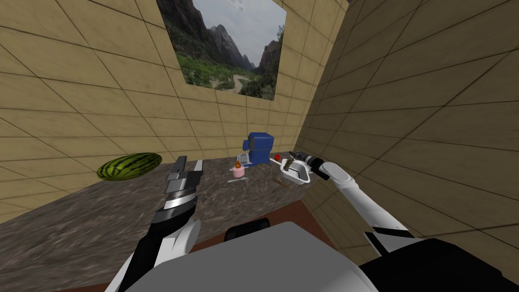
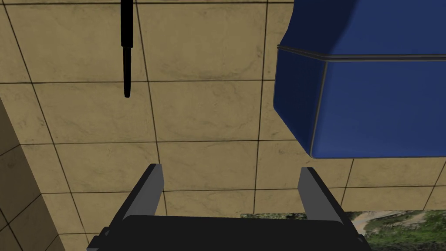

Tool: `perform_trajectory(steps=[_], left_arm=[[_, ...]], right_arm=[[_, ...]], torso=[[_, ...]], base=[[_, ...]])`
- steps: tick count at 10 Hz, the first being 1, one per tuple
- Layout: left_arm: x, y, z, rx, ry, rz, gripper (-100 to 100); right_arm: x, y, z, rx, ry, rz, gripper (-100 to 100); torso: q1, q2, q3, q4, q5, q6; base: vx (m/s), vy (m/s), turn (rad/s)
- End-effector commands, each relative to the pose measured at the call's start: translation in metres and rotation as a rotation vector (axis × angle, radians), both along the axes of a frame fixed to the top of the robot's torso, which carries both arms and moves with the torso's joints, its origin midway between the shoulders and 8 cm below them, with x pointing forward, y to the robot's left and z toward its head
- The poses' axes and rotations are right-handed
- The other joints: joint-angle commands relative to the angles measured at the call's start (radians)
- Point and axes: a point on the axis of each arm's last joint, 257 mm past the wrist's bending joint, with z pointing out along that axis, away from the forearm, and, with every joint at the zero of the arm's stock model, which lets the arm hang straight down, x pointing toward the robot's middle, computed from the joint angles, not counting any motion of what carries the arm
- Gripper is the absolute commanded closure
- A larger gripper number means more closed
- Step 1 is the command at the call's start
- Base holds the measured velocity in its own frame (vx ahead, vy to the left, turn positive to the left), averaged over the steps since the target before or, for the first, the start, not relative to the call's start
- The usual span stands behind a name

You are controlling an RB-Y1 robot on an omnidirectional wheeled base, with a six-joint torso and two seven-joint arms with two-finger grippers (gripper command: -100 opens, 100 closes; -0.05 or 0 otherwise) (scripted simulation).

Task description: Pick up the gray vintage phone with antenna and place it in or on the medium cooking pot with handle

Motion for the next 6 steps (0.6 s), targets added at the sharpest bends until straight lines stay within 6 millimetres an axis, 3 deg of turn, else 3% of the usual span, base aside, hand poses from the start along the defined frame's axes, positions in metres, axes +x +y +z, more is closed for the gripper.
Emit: perform_trajectory(steps=[1, 6], left_arm=[[0.0, 0.0, 0.0, 0.0, 0.0, 0.0, 0], [0.0, 0.0, 0.0, 0.0, 0.0, 0.0, 0]], right_arm=[[0.0, 0.0, 0.0, 0.0, 0.0, 0.0, 0], [0.0, 0.0, -0.0001, 0.0, 0.0, 0.0, 0]], torso=[[0.0, 0.0, 0.0, 0.0, 0.0, 0.0], [0.0, 0.0, 0.0, 0.0, 0.0, 0.0]], base=[[0.0, 0.0, 0.0], [0.0, 0.0, 0.0]])
